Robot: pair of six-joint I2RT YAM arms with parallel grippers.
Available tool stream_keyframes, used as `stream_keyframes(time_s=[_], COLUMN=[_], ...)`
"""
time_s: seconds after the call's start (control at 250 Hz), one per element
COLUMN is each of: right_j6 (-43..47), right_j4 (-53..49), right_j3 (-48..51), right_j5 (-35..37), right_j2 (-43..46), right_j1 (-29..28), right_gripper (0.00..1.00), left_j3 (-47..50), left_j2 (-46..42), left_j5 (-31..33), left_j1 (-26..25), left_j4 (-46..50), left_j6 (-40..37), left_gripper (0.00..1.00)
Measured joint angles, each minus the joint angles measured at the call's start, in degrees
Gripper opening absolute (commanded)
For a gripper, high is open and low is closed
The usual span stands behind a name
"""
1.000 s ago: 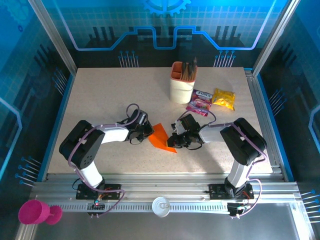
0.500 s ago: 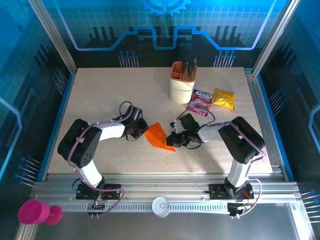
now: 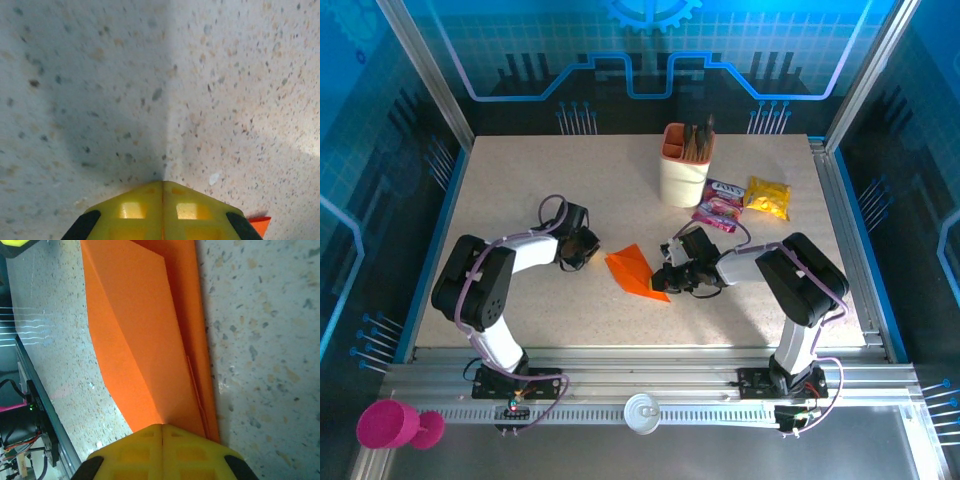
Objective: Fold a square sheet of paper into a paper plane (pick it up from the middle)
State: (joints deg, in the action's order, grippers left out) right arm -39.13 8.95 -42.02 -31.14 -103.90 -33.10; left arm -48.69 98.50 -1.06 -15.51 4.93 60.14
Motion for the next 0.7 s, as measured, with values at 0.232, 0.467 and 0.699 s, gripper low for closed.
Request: stream_keyframes(time_s=[0.232, 0.467, 0.699], right_j6=[-0.1, -0.1, 0.2], right_j4=[0.1, 0.1, 1.2], right_j3=[0.0, 0.0, 1.8], right_j5=[-0.7, -0.7, -0.9], right_j2=[0.1, 0.2, 2.3], right_j1=[0.2, 0.2, 0.2], right_gripper=[0.0, 0.0, 0.0], left_j3=[-0.2, -0.2, -0.2], left_j2=[-7.0, -5.3, 2.0], left_j5=[3.1, -0.8, -0.9], left_j1=[-5.6, -15.6, -16.5], left_j4=[0.8, -5.6, -7.8], left_j6=[-5.1, -5.7, -6.1], left_gripper=[0.1, 0.1, 0.05])
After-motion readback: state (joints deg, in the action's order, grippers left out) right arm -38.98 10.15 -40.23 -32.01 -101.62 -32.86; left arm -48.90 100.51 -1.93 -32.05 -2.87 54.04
